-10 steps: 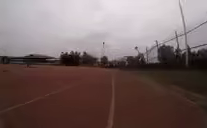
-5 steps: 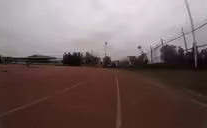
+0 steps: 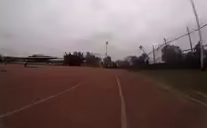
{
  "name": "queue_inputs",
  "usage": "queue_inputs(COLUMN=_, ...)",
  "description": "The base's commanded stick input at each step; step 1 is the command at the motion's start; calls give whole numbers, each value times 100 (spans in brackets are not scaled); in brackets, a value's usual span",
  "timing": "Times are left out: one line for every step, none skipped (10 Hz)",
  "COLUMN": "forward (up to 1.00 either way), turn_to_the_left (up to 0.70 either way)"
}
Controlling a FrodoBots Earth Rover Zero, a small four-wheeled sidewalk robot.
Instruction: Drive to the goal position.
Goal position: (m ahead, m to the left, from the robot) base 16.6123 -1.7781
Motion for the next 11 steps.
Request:
queue_inputs(forward=70, turn_to_the_left=0)
queue_inputs(forward=70, turn_to_the_left=0)
queue_inputs(forward=70, turn_to_the_left=0)
queue_inputs(forward=70, turn_to_the_left=0)
queue_inputs(forward=70, turn_to_the_left=0)
queue_inputs(forward=70, turn_to_the_left=0)
queue_inputs(forward=70, turn_to_the_left=0)
queue_inputs(forward=70, turn_to_the_left=0)
queue_inputs(forward=70, turn_to_the_left=0)
queue_inputs(forward=70, turn_to_the_left=0)
queue_inputs(forward=70, turn_to_the_left=0)
